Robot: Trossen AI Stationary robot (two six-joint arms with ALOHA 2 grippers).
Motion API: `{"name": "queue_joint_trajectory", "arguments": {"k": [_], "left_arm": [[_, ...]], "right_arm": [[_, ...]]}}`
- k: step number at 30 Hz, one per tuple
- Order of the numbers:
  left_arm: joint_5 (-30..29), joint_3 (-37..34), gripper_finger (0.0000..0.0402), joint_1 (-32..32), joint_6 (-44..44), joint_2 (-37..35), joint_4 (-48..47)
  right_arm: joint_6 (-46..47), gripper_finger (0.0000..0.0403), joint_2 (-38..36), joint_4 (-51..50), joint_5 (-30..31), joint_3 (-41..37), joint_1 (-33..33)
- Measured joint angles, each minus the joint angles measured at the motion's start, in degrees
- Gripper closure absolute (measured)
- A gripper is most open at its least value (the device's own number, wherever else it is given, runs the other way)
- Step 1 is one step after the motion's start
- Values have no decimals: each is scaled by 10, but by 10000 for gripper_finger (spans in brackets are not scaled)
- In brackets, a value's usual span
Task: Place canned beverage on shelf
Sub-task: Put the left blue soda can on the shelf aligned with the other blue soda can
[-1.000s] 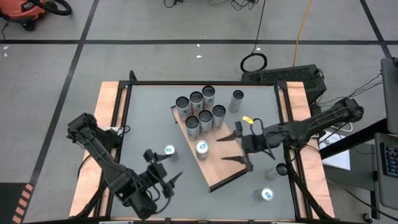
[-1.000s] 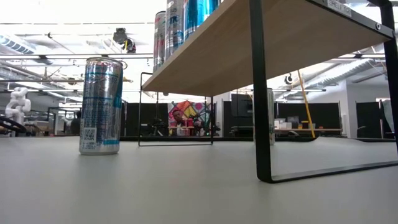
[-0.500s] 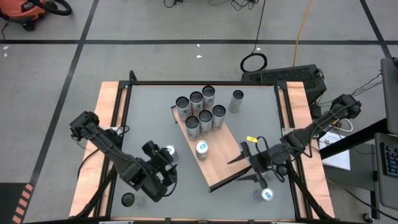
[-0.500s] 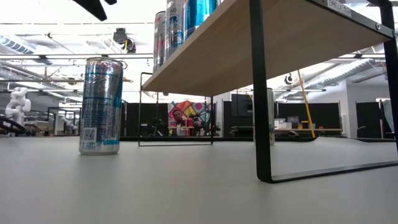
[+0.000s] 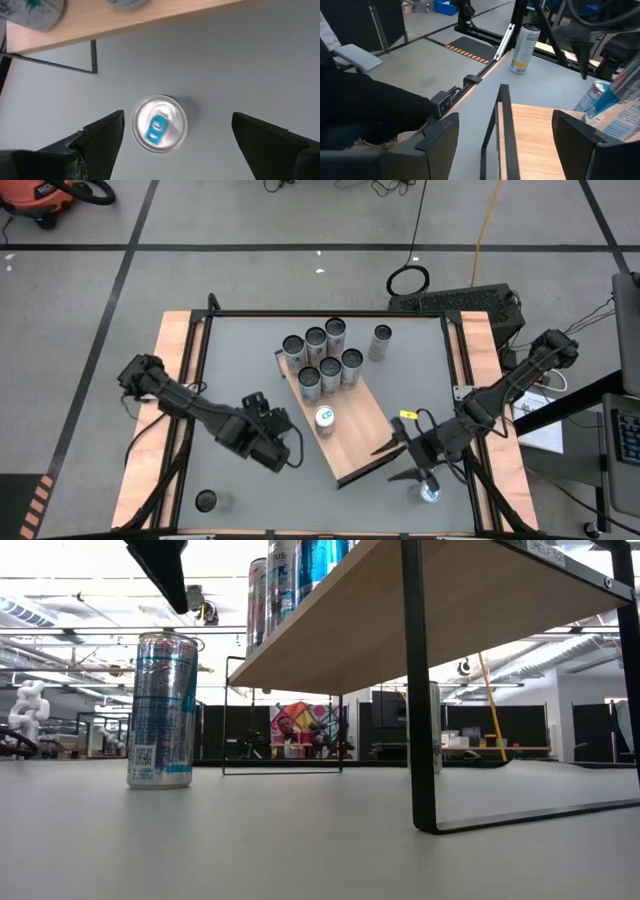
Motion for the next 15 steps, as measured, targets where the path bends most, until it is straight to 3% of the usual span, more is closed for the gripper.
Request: {"name": "queue_joint_trajectory", "arguments": {"k": [8,15], "left_arm": [[5,-6,43,14,30,0,-1],[23,-79,43,9,11,-1,36]], "right_arm": [[1,149,-7,-17,0,0,5],[1,149,-42,-46,0,0,5]]}}
